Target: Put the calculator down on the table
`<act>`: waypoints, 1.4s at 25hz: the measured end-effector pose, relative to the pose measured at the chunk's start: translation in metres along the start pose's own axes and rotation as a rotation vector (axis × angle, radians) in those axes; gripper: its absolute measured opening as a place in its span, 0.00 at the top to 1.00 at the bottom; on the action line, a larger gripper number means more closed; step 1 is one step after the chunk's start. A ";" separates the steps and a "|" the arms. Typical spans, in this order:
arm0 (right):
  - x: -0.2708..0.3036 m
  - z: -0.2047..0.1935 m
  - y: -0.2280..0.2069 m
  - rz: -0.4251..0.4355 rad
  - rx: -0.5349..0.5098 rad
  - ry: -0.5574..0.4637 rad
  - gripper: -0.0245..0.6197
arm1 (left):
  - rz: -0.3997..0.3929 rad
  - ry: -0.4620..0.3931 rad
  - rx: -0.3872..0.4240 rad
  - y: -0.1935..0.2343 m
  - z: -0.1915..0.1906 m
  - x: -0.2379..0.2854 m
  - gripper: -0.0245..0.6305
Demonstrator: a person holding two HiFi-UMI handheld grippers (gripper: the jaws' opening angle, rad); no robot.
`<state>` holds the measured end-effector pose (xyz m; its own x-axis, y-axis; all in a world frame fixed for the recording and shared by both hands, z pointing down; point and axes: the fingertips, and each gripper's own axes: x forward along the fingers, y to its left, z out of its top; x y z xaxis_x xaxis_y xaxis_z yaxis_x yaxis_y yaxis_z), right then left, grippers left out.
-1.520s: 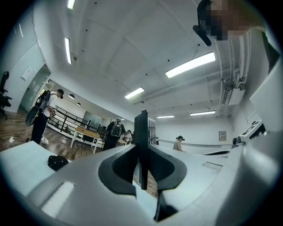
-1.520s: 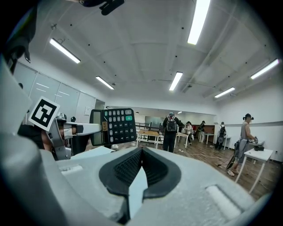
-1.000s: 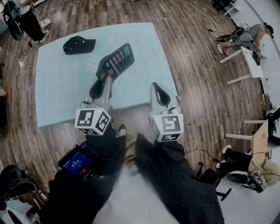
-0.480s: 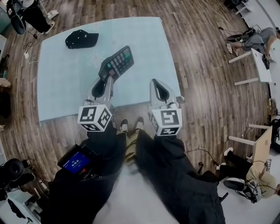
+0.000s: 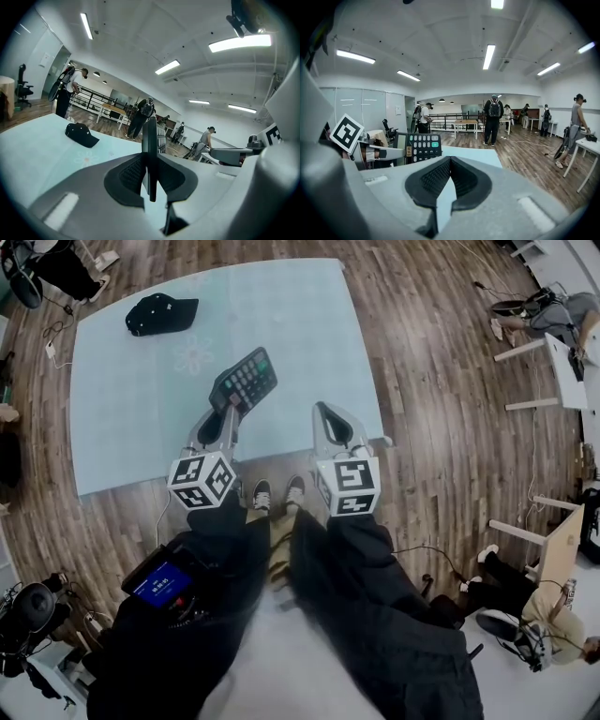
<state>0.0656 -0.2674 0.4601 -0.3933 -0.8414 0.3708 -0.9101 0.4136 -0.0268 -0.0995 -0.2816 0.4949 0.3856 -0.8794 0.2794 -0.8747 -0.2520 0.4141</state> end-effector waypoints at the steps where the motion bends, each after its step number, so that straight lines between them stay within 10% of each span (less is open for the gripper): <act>1: 0.004 -0.004 -0.002 0.004 0.004 0.010 0.97 | 0.006 0.011 -0.007 0.002 -0.005 0.003 0.87; 19: 0.070 -0.069 -0.007 0.093 0.024 0.190 0.97 | 0.114 0.281 -0.220 0.062 -0.135 0.049 0.87; 35: 0.090 -0.101 -0.011 0.113 0.043 0.276 0.97 | 0.167 0.397 -0.603 0.103 -0.229 0.064 0.87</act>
<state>0.0535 -0.3128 0.5875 -0.4468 -0.6620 0.6018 -0.8698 0.4788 -0.1191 -0.0982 -0.2713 0.7537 0.4388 -0.6452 0.6254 -0.6616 0.2390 0.7108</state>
